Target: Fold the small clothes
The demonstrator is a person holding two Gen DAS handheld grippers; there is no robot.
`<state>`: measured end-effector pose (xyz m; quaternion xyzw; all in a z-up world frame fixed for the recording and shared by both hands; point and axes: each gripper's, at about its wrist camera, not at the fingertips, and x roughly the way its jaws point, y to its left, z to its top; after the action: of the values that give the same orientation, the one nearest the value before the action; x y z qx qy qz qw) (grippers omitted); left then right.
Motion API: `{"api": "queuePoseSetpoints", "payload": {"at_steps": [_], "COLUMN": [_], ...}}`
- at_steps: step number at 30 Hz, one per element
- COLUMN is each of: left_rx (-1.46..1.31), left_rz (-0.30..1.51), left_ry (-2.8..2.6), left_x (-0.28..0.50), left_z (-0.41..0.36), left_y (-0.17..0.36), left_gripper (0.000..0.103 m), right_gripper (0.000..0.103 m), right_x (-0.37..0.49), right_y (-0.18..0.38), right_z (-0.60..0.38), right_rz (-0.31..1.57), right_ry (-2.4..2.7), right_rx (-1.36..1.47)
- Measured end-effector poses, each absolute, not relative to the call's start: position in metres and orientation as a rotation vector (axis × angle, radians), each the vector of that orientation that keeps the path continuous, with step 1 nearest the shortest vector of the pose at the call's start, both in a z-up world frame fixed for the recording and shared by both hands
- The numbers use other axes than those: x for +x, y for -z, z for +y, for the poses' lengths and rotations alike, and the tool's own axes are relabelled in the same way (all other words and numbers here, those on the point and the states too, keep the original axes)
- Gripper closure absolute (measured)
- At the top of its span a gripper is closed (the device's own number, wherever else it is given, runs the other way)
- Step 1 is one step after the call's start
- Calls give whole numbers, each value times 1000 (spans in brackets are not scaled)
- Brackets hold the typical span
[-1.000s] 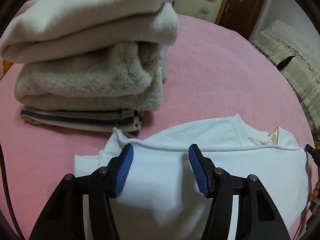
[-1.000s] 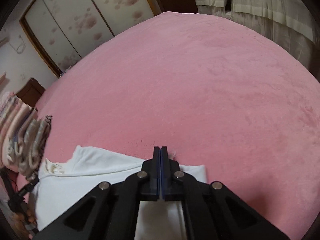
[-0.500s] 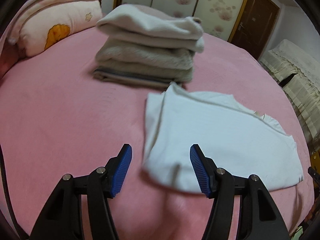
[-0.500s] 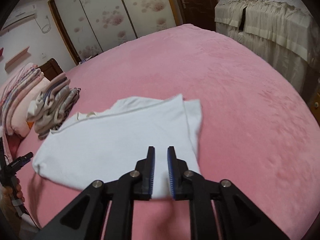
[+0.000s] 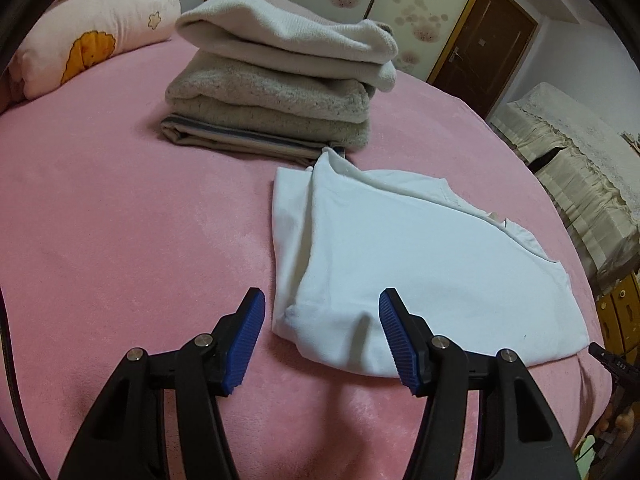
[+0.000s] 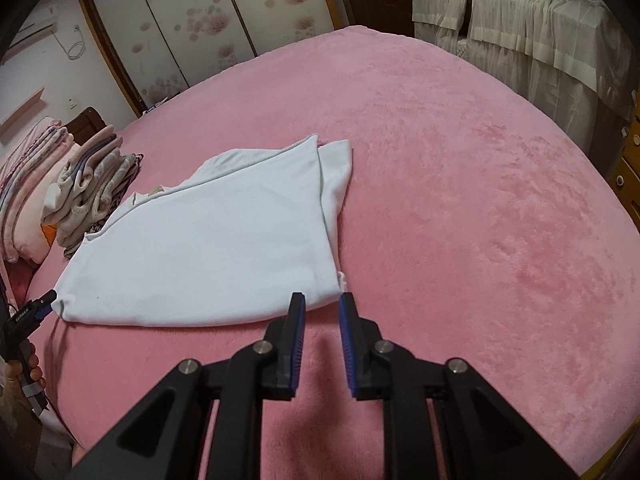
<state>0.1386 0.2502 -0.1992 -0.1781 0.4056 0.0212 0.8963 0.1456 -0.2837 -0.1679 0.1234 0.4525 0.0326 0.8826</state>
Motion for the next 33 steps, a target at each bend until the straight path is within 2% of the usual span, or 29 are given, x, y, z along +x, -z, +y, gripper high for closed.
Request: {"api": "queuePoseSetpoints", "payload": {"at_steps": [3,4,5,8,9,12,14,19,23,27,33], "left_rx": [-388,-389,-391,-395,-386,-323,-269,-307,-385,-344,-249], "left_rz": [856,867,874,898,899,911,914,930,909,877,726], "left_ry": [-35,-37,-36,-39,-49,-80,-109,-155,-156,-206,-218], "left_x": [137,136,135,135,135,135,135,128,122,115,94], "left_z": [252,253,253,253,251,241,233,233,241,237,209], "left_y": [204,206,207,213,213,214,214,223,231,210,168], "left_gripper": [48,54,60,69,70,76,78,79,76,73,73], "right_gripper": [75,72,72,71,72,87,87,87,87,81,81], "right_x": [152,153,156,159,160,163,162,160,159,155,141], "right_y": [172,173,175,178,179,184,186,193,202,187,151], "right_z": [-285,-286,-287,-290,-290,-286,-285,-284,-285,-285,-268], "right_rz": [952,953,958,947,938,951,950,952,968,973,835], "right_ry": [-42,-41,-36,-43,-41,-39,-30,-7,-3,5,12], "right_rx": [265,275,289,329,331,306,293,280,296,285,216]}}
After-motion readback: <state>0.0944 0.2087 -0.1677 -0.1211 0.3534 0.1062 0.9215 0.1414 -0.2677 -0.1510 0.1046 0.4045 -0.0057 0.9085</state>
